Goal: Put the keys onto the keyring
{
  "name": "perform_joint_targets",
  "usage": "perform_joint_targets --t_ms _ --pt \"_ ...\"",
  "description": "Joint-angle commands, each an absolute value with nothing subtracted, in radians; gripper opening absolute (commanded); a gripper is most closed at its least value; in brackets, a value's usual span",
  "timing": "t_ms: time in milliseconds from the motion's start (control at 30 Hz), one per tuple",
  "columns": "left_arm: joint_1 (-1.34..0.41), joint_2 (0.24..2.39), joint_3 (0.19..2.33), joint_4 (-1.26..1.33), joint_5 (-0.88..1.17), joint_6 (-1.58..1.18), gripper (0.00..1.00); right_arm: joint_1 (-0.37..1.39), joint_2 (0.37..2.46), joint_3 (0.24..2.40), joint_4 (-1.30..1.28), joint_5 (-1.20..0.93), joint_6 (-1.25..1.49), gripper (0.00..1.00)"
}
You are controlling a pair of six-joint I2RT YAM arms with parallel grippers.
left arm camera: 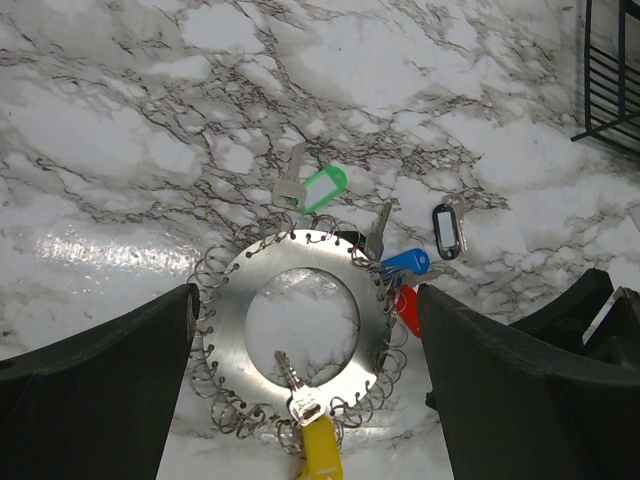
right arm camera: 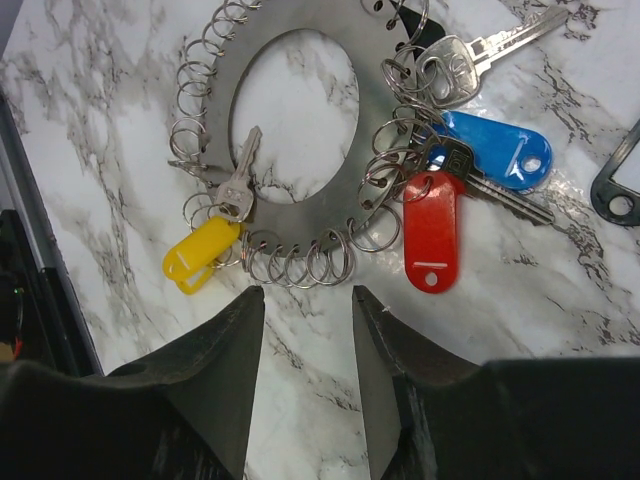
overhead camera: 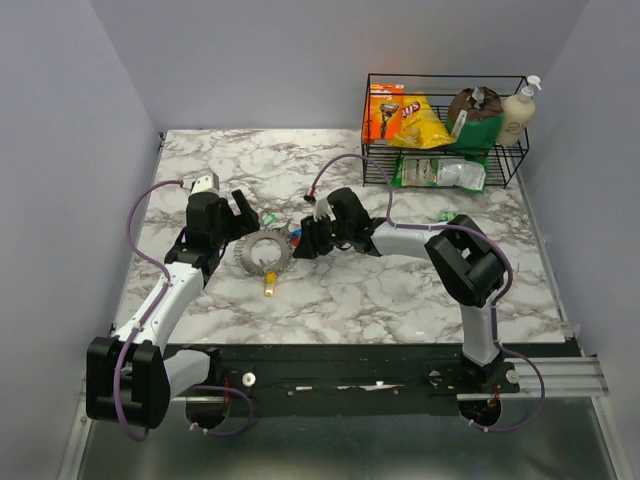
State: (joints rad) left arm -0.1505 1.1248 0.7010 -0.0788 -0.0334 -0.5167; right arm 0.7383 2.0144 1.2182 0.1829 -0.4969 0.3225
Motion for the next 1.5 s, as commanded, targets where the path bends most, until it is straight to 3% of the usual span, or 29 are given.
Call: perform_joint_targets --t_ms 0,367,1067,1467 --pt "-0.144 1.127 0.704 -0.049 0.0 -0.505 0.99 0.747 2.054 1.259 0.156 -0.538 0.336 0.49" --pt "-0.144 1.137 0.698 -0.041 0.0 -0.503 0.99 0.746 2.092 1.295 0.135 -0.511 0.35 0.57" --pt "-0.143 1.154 0.69 -0.018 0.0 -0.505 0.99 0.747 2.167 1.356 0.109 -0.494 0.36 0.52" --pt "-0.143 1.17 0.689 -0.006 0.0 -0.499 0.99 0.746 2.177 1.356 0.107 -0.532 0.347 0.3"
